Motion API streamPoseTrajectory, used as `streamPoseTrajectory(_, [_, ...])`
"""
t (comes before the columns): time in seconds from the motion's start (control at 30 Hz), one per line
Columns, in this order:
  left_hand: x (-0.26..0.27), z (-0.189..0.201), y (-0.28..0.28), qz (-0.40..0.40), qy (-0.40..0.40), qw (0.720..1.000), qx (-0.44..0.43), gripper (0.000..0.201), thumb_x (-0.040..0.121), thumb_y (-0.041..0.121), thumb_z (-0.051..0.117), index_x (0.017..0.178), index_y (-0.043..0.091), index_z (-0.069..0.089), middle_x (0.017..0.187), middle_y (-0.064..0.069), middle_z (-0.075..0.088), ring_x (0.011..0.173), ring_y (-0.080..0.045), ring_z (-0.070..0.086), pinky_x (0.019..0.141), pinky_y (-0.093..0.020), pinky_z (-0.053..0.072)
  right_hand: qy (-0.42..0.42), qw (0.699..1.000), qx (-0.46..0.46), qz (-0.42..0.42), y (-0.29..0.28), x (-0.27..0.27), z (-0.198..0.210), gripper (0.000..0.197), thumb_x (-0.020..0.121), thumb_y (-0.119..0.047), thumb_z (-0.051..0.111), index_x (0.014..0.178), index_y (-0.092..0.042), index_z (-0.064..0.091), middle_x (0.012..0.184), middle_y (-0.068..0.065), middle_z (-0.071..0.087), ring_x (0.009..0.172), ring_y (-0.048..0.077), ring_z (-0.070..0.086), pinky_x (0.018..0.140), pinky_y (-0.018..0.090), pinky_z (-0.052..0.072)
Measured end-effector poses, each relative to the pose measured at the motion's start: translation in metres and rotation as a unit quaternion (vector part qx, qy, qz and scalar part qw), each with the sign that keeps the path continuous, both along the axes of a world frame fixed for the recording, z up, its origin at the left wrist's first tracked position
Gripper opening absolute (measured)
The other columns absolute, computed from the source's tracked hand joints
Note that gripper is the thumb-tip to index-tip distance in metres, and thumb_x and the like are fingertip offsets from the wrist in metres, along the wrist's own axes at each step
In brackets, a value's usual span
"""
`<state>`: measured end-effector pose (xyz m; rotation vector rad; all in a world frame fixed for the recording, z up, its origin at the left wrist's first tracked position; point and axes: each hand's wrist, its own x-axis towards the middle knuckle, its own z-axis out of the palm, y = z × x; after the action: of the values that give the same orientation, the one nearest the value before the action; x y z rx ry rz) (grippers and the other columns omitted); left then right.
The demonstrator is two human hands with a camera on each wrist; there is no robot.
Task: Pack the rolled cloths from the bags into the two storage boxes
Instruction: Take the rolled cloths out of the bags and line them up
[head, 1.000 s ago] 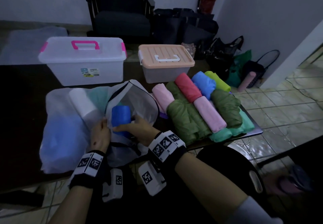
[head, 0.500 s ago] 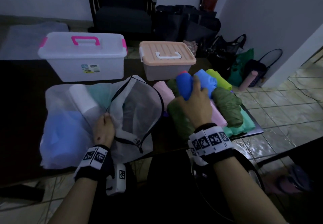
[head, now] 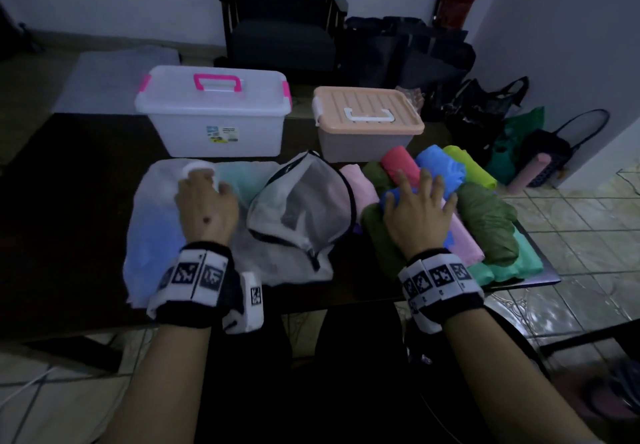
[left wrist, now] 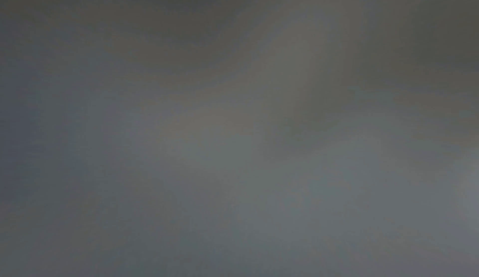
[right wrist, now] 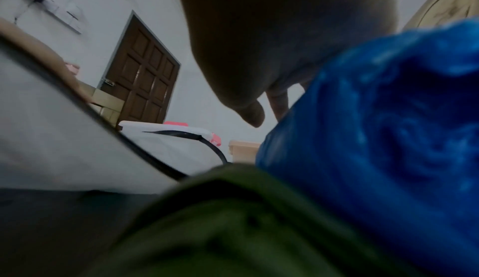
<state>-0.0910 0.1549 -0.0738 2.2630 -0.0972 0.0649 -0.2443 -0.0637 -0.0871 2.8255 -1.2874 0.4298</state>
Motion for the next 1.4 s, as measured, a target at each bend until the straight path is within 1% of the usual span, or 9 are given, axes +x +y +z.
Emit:
streamPoseTrajectory(0.17, [0.029, 0.011, 0.042, 0.172, 0.109, 0.977, 0.06, 0.045, 0.091, 0.016, 0.043, 0.133, 0.001, 0.04, 0.143, -0.022, 0.032, 0.132, -0.039, 0.028, 0.107, -0.047, 0.024, 0.068, 0.994, 0.085, -0.006, -0.013, 0.003, -0.008, 0.051, 0.096, -0.044, 0.033, 0.146, -0.033, 0.025, 0.15, 0.011, 0.028, 0.139, 0.032, 0.019, 0.108, 0.053, 0.018])
streamPoseTrajectory(0.23, [0.034, -0.002, 0.057, 0.161, 0.153, 0.975, 0.032, 0.045, 0.094, 0.017, 0.044, 0.136, 0.0, 0.04, 0.144, -0.024, 0.034, 0.133, -0.04, 0.03, 0.109, -0.047, 0.025, 0.067, 0.993, 0.101, -0.001, -0.014, 0.003, -0.009, 0.051, 0.096, -0.044, 0.031, 0.146, -0.033, 0.024, 0.146, 0.013, 0.034, 0.135, 0.034, 0.027, 0.105, 0.051, 0.023])
streamPoseTrajectory(0.37, [0.03, -0.017, 0.062, 0.123, 0.197, 0.972, -0.038, 0.039, 0.098, 0.013, 0.04, 0.135, -0.001, 0.044, 0.141, -0.019, 0.043, 0.131, -0.033, 0.041, 0.103, -0.034, 0.036, 0.079, 0.991, 0.11, -0.003, -0.015, 0.003, -0.007, 0.051, 0.096, -0.044, 0.031, 0.146, -0.034, 0.025, 0.147, 0.014, 0.034, 0.136, 0.035, 0.026, 0.106, 0.052, 0.023])
streamPoseTrajectory(0.53, [0.019, 0.002, 0.045, 0.11, 0.248, 0.96, -0.072, 0.046, 0.093, 0.022, 0.046, 0.129, -0.006, 0.046, 0.135, -0.024, 0.047, 0.12, -0.038, 0.049, 0.102, -0.041, 0.04, 0.083, 0.991, 0.106, -0.002, -0.015, 0.004, -0.008, 0.051, 0.096, -0.045, 0.031, 0.146, -0.034, 0.025, 0.147, 0.014, 0.033, 0.137, 0.035, 0.025, 0.107, 0.051, 0.022])
streamPoseTrajectory(0.73, [0.009, 0.033, 0.003, 0.024, 0.147, 0.981, -0.127, 0.043, 0.094, 0.028, 0.049, 0.121, -0.005, 0.056, 0.127, -0.021, 0.056, 0.116, -0.034, 0.053, 0.093, -0.03, 0.041, 0.087, 0.991, 0.105, -0.004, -0.015, 0.004, -0.01, 0.051, 0.096, -0.046, 0.031, 0.145, -0.034, 0.026, 0.148, 0.014, 0.032, 0.136, 0.035, 0.025, 0.107, 0.052, 0.022])
streamPoseTrajectory(0.8, [0.006, 0.043, -0.012, -0.013, 0.103, 0.984, -0.143, 0.027, 0.094, 0.025, 0.049, 0.094, 0.004, 0.066, 0.108, -0.018, 0.062, 0.104, -0.031, 0.057, 0.085, -0.029, 0.041, 0.085, 0.991, 0.102, -0.004, -0.015, 0.004, -0.01, 0.051, 0.096, -0.046, 0.031, 0.145, -0.034, 0.026, 0.148, 0.013, 0.032, 0.136, 0.035, 0.025, 0.108, 0.052, 0.022])
streamPoseTrajectory(0.87, [0.003, 0.051, -0.024, -0.043, 0.078, 0.98, -0.178, 0.026, 0.093, 0.024, 0.049, 0.071, 0.012, 0.055, 0.088, -0.013, 0.057, 0.086, -0.025, 0.054, 0.079, -0.03, 0.041, 0.082, 0.992, 0.098, -0.003, -0.014, 0.003, -0.01, 0.051, 0.096, -0.046, 0.03, 0.145, -0.033, 0.026, 0.148, 0.013, 0.032, 0.136, 0.035, 0.025, 0.108, 0.052, 0.022])
streamPoseTrajectory(1.23, [0.004, 0.111, -0.073, -0.114, 0.062, 0.924, -0.361, 0.012, 0.094, 0.019, 0.05, 0.082, 0.016, 0.047, 0.08, -0.001, 0.051, 0.08, -0.018, 0.05, 0.074, -0.032, 0.045, 0.075, 0.994, 0.081, 0.001, -0.015, 0.003, -0.015, 0.051, 0.095, -0.048, 0.03, 0.144, -0.034, 0.027, 0.148, 0.01, 0.033, 0.137, 0.034, 0.025, 0.108, 0.053, 0.023])
streamPoseTrajectory(1.4, [0.023, 0.131, -0.07, -0.057, 0.001, 0.907, -0.417, 0.004, 0.09, 0.02, 0.053, 0.092, 0.016, 0.053, 0.103, -0.01, 0.06, 0.098, -0.025, 0.059, 0.091, -0.041, 0.05, 0.083, 0.993, 0.082, 0.001, -0.014, 0.002, -0.015, 0.051, 0.096, -0.049, 0.029, 0.144, -0.034, 0.026, 0.149, 0.01, 0.031, 0.138, 0.034, 0.023, 0.108, 0.054, 0.021])
